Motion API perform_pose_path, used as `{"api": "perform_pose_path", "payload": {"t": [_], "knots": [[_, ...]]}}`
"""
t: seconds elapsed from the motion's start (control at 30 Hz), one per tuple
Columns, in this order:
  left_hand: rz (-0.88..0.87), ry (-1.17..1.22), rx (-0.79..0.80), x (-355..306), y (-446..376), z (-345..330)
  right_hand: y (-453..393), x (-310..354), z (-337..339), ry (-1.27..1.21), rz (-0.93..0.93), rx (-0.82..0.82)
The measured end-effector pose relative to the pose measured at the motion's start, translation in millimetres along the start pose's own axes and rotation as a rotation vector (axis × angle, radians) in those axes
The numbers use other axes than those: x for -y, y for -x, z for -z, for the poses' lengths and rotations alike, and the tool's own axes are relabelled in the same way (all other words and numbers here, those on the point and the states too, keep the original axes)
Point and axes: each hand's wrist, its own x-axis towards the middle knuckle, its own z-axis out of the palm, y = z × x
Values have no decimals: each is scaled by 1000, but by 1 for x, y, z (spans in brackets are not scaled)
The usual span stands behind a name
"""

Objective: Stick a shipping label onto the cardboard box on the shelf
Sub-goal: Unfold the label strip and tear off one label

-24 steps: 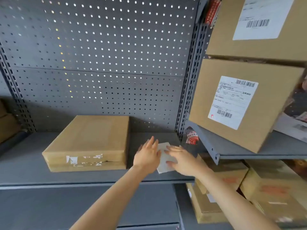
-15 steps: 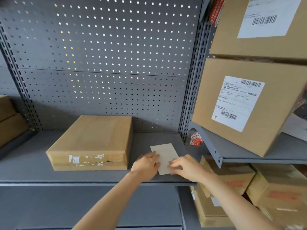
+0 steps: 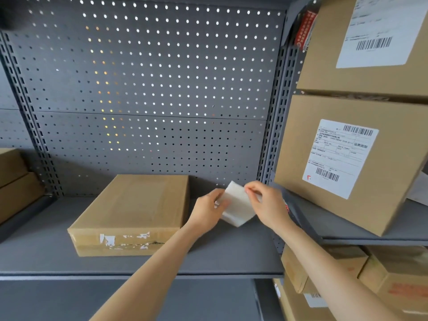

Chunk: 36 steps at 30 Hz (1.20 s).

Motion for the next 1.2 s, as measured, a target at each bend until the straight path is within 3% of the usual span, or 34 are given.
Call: {"api": "perform_pose_path", "payload": {"t": [0.1,0.17,0.3,0.4,0.67,0.8,0.9,1.0,1.2], "knots": [[-18,53,-114,-10,-14,14,-21,18,7,-103,-17,-66],[-11,127,-173,-14,-21,22,-31,23,12,-212,-153,-59],[27,251,-164,-12,-27,30,-34,16,22,-457,-472,192],[24,283,-117,-7,-31,32,-35,9,24,-640,-554,227],[-15,384,-69,2,-41,40,-49,6,26,-364,-558,151],[12,350,-145,9,-43,41,-52,1,22,-545,-611,67],[5,312,-95,13,-45,44,-56,1,23,-630,-622,10],[12,340,-45,10,-43,48,-63,4,22,-590,-565,17],[-40,384,-119,1,-47,56,-84,27,21,-367,-383,139]]}}
